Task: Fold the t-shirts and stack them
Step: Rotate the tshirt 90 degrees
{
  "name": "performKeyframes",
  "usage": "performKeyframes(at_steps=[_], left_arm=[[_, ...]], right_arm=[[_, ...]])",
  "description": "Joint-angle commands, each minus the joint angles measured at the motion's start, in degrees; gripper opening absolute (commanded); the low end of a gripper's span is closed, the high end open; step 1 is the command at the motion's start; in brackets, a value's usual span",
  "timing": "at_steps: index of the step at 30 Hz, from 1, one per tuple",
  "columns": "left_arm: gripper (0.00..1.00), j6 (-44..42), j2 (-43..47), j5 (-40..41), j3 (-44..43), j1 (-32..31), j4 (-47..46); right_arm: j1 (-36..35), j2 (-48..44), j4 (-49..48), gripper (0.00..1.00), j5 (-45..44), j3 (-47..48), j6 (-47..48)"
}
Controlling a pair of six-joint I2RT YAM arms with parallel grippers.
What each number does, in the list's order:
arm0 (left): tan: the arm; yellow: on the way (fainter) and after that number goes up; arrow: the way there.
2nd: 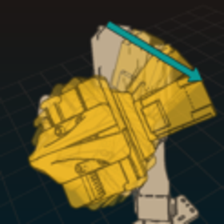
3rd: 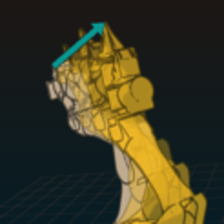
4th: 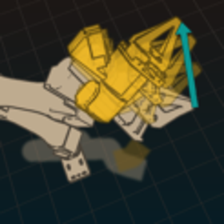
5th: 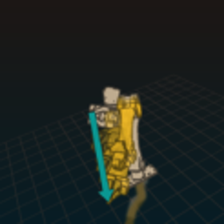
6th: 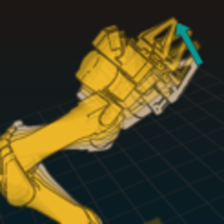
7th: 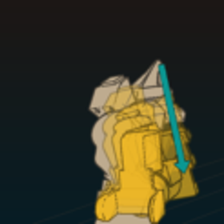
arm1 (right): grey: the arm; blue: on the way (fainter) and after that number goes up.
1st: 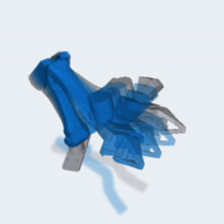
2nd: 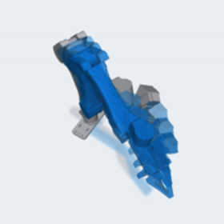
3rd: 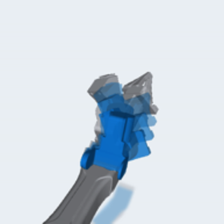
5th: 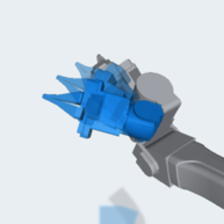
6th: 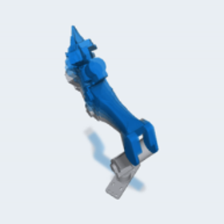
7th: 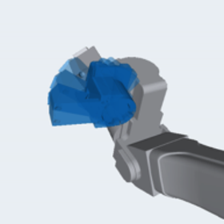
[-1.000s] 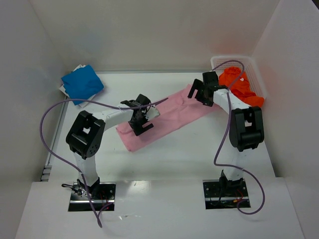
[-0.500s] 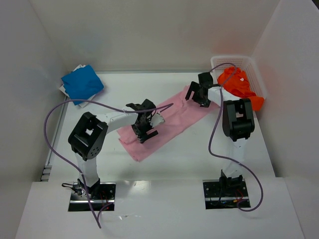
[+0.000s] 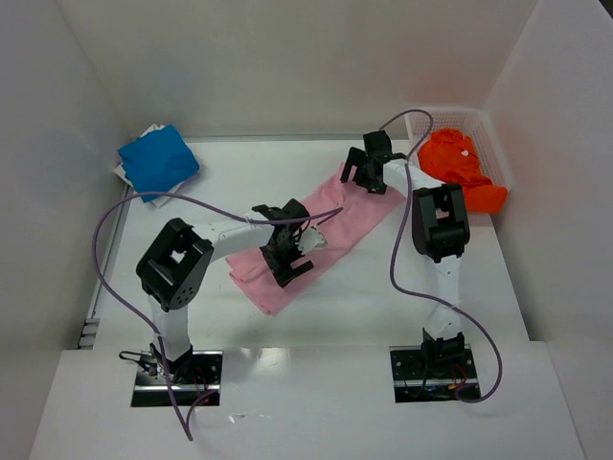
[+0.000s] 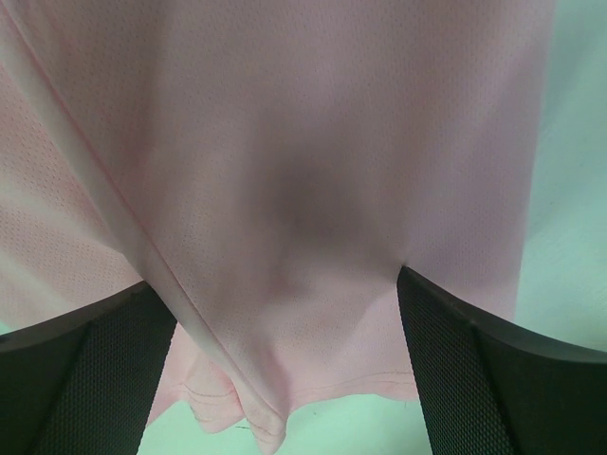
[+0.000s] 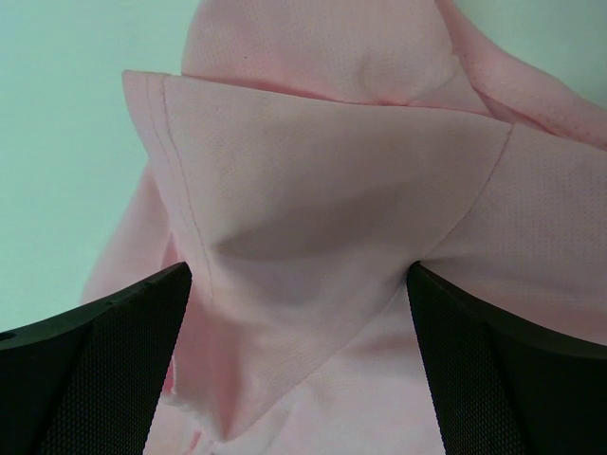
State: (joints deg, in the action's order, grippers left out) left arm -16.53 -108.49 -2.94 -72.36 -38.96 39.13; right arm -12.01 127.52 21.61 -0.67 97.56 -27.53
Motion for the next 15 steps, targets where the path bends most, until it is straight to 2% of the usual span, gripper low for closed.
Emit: performKeyframes(at_steps=[1, 6, 11, 15], left_arm=[[1.0, 1.9, -1.3, -3.1, 0.3, -0.2, 0.6], [1.0, 2.5, -1.3, -5.5, 0.3, -0.2, -0.1], [1.0, 2.5, -1.3, -11.5, -1.8, -0.2, -0.1], [1.0, 6.1, -1.3, -13.9, -3.8, -0.8, 0.4]], right_arm=[[-2.8, 4.6, -0.3, 1.0, 2.7, 3.3, -0.2], [-5.1, 8.6, 1.8, 1.0, 3.9, 10.1, -0.2], [-8.0, 14.1, 4.1, 0.99, 5.0, 19.6, -0.2], [-9.2, 17.6, 6.5, 0.99, 4.9, 26.4, -0.9]])
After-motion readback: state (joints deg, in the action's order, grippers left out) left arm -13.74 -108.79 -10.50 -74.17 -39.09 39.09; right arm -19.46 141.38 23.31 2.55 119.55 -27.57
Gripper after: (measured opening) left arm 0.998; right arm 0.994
